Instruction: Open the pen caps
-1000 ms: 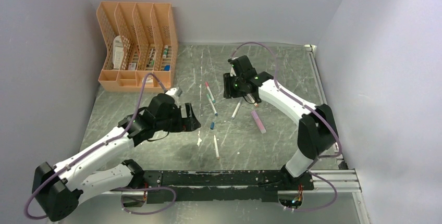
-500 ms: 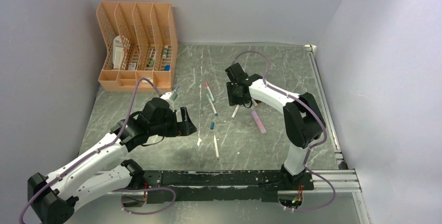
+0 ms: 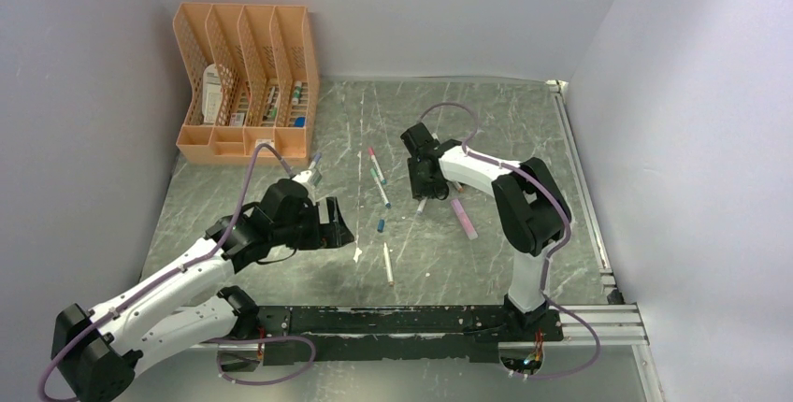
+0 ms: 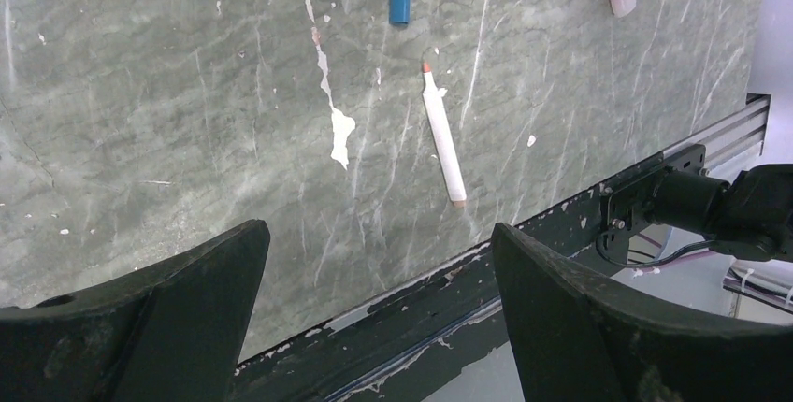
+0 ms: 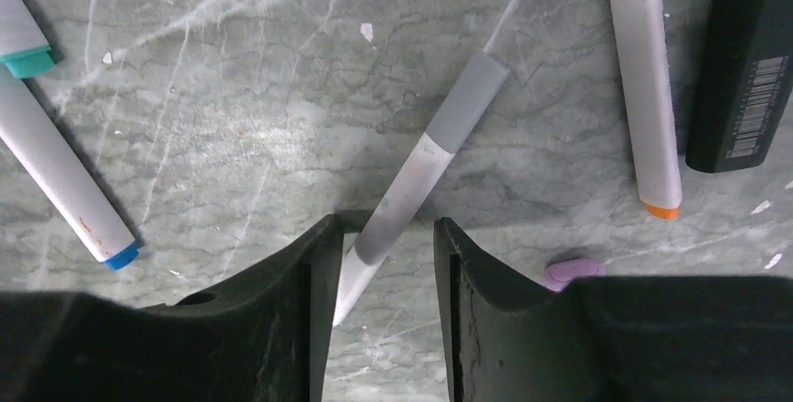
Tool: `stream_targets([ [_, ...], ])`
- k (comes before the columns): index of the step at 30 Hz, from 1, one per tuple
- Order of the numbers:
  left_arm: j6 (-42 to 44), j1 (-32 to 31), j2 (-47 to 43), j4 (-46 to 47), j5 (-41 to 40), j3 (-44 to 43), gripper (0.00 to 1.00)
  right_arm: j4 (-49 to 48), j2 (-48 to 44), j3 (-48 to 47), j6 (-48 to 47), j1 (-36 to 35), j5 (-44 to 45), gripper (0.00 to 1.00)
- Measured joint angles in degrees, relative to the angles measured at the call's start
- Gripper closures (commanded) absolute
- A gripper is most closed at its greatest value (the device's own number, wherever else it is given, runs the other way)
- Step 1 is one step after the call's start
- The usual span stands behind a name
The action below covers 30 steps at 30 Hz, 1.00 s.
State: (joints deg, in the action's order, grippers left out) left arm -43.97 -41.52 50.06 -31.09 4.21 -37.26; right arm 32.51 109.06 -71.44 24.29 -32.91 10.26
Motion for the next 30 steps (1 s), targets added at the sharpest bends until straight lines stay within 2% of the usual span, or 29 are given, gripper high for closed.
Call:
stream_targets([
  [6,0.0,-0.1,0.0,0.3,0.1,0.1,0.0,-2.0,0.1,0.5,0.6,0.1,-0.5,0.91],
  [9,0.0,-0.1,0.0,1.1,0.3,0.2,0.0,-3.1,-0.4,1.4,0.4,0.1,-0.6,1.0],
  [16,-0.5,-0.1,0.0,4.7,2.8,1.5,0.0,-3.3,-5.6,6.6,-2.1,-0.6,-2.3,1.0],
  [21,-1.4,-0.1,-0.3,7.9,3.6,1.6,0.0,-0.6,-19.2,9.7,-4.3,-1.1,-5.7,1.0],
  [25,-3.1,-0.1,-3.8,14.8,5.8,4.1,0.0,-3.3,-35.3,12.3,-5.3,-0.9,-15.4,1.0],
  [30,-7.4,-0.2,-8.6,27.5,10.3,9.3,0.0,-8.8,-48.0,22.2,-3.4,-1.0,-32.5,1.0],
])
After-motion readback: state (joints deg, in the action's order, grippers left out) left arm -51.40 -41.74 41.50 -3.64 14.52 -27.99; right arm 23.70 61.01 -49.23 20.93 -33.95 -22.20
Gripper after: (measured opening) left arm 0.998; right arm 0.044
